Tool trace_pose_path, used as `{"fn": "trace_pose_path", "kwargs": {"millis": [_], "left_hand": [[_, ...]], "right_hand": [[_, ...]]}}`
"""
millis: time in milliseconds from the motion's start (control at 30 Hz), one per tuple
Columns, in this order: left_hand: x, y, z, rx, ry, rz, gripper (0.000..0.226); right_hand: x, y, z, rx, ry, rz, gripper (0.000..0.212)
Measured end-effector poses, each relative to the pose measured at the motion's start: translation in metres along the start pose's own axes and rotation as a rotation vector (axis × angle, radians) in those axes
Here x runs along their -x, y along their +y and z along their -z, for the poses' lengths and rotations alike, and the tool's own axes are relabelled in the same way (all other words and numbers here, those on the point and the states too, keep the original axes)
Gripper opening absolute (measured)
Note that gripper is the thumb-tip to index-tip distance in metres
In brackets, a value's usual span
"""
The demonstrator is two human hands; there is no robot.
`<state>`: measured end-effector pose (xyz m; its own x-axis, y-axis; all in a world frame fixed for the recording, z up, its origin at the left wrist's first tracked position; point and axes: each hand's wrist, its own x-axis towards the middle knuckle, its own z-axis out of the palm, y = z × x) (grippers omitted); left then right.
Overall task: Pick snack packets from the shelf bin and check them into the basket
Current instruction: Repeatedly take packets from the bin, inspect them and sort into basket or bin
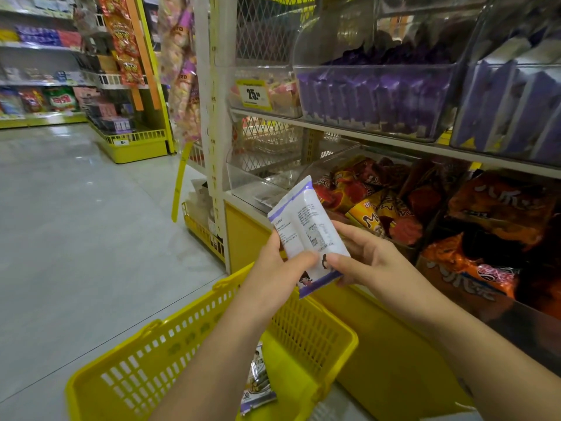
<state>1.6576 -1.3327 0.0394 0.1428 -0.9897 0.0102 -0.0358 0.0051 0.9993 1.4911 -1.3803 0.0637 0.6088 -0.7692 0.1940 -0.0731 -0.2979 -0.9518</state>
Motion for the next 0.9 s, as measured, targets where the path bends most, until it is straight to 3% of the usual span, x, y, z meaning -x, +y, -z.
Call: {"fn": "trace_pose_path", "kwargs": {"millis": [67, 167, 200, 333, 667, 800, 900], "left_hand": [[0.001, 0.001, 0.000, -0.006, -0.027, 0.029, 0.052], [0.001, 0.001, -0.003, 0.012, -0.015, 0.043, 0.098], [0.000, 0.000, -0.004, 0.034, 0.008, 0.034, 0.105], [-0.004, -0.007, -0.005, 0.115, 0.065, 0.002, 0.075], [-0.007, -0.006, 0.006, 0.312, 0.132, 0.043, 0.043], [-0.007, -0.007, 0.005, 0.324, 0.144, 0.044, 0.037], [-0.006, -0.003, 0.002, 0.410, 0.075, 0.061, 0.053]], "right_hand": [[0.002, -0.001, 0.000, 0.029, -0.020, 0.031, 0.053], [0.005, -0.001, -0.003, 0.122, -0.042, 0.081, 0.058], [0.004, -0.001, -0.004, 0.167, -0.044, 0.080, 0.060], [0.004, 0.000, -0.006, 0.227, -0.078, 0.058, 0.063], [0.005, -0.004, -0.008, 0.172, -0.103, 0.049, 0.063], [0.006, -0.007, -0.010, 0.194, -0.108, 0.065, 0.061], [0.006, -0.010, -0.009, 0.232, -0.071, 0.071, 0.059]]}}
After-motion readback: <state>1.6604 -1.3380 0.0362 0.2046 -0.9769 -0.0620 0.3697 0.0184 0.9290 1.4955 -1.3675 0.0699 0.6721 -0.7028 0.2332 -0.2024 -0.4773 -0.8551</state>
